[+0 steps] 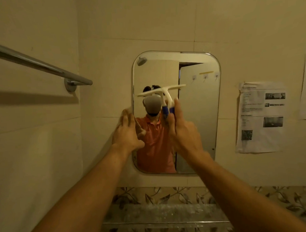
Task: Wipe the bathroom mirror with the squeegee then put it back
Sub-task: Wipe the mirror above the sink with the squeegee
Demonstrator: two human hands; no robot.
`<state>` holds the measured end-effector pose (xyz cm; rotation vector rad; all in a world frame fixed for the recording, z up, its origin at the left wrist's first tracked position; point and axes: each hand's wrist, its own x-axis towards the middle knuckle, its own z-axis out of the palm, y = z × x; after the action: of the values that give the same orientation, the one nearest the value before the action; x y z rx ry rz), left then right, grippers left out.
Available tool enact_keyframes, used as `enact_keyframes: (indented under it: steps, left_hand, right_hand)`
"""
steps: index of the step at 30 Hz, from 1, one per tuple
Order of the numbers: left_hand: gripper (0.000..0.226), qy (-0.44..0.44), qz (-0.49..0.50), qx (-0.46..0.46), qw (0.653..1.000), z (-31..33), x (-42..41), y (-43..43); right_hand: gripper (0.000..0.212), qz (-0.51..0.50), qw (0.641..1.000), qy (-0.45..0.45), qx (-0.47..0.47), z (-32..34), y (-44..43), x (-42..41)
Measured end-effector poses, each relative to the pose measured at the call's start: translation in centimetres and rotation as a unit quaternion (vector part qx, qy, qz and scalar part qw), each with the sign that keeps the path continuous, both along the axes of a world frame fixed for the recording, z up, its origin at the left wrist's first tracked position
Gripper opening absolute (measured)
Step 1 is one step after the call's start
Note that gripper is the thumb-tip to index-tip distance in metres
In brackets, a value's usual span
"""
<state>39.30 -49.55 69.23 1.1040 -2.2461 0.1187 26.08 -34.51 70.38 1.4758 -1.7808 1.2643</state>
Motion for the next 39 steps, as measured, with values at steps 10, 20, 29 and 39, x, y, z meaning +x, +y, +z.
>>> enact_keyframes:
  steps: [10,20,29,39]
  left_hand:
    - [0.122,-0.035,0.005,0.009,0.999,0.3,0.4,-0.6]
    - [0.129,-0.012,-0.021,0.000,1.000,-0.1,0.9,-1.6]
    - [0.110,-0.002,-0.047,0.002,0.999,0.5,2.5,-1.8]
    - [0.112,-0.034,-0.010,0.013,0.999,0.5,1.4,-1.7]
  right_hand:
    - [0.059,-0.079,0.992,0.084,0.053,7.6,-2.2,3.4]
    - [0.073,-0.097,0.989,0.030,0.103,-1.8,-0.8,3.3]
    - [0.084,-0.137,0.974,0.030,0.179,-10.2,1.7,1.8]
    - [0.061,-0.027,0.999,-0.026,0.022,-2.3,2.1,-0.6]
